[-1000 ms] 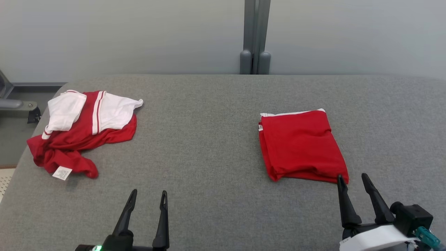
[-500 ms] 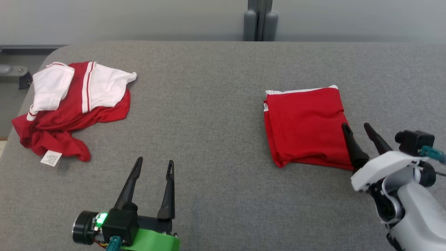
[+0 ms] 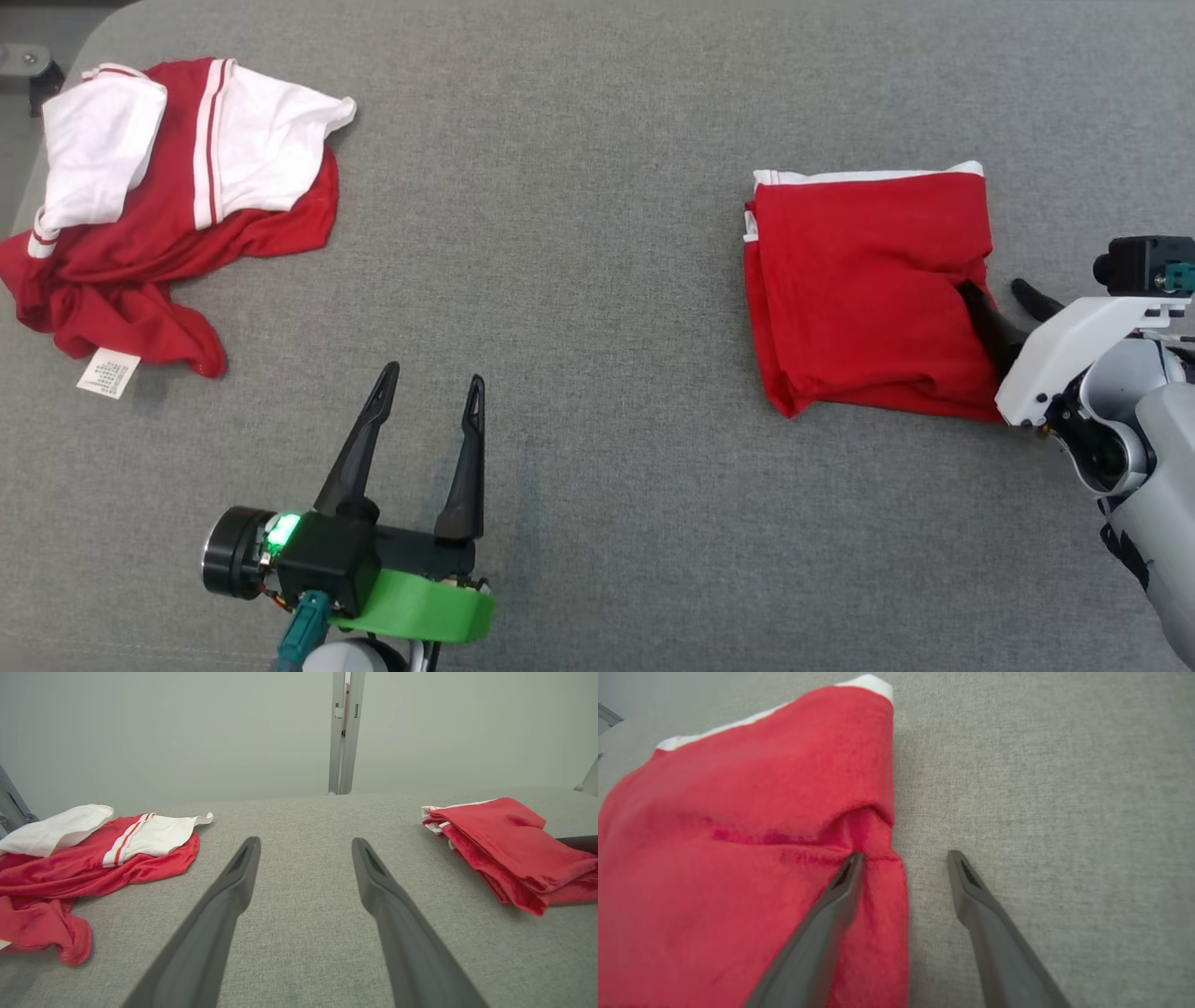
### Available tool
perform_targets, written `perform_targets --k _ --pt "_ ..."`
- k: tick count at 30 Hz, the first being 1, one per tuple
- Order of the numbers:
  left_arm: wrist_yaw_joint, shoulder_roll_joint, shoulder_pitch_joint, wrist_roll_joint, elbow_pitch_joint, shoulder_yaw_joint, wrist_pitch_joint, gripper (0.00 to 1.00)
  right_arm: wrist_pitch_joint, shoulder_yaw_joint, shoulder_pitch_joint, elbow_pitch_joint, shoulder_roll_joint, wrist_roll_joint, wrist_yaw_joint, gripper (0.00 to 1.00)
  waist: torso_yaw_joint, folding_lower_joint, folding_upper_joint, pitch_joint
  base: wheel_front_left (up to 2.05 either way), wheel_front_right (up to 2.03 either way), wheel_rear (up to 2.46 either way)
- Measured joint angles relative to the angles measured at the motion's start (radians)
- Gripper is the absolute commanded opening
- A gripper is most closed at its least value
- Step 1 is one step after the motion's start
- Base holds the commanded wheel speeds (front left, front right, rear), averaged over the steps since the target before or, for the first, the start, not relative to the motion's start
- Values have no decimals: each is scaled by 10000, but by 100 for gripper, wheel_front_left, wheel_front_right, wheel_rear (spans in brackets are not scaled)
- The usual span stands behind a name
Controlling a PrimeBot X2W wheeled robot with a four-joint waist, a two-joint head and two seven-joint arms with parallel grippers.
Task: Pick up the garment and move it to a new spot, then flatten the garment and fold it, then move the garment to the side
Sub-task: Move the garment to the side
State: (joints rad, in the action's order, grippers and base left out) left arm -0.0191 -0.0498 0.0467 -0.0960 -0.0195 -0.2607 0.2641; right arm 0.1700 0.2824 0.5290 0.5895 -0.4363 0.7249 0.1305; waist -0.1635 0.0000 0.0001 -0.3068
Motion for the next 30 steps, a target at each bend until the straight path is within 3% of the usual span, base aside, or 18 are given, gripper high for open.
perform_targets --k 1,5,12,19,30 --pt "-2 0 11 0 -6 13 0 100 0 113 60 -36 -17 46 0 0 -10 0 0 -82 0 0 0" --pt "-79 0 128 67 -113 61 0 100 -230 477 261 -201 -247 121 17 0 45 0 -1 -404 0 0 0" --pt "-410 -130 511 692 -965 104 0 100 -872 721 663 -566 -1628 -514 13 0 707 0 0 -1005 0 0 0" --pt "-656 -558 1079 1078 -2069 -184 -2 100 -1653 -54 929 -779 -2884 -886 12 0 1434 0 0 -1890 0 0 0" --pt "-788 -1344 1583 1335 -2993 -644 -2 100 -2585 -1839 1415 -259 -3948 -1948 12 0 2514 1 0 -3275 0 0 0"
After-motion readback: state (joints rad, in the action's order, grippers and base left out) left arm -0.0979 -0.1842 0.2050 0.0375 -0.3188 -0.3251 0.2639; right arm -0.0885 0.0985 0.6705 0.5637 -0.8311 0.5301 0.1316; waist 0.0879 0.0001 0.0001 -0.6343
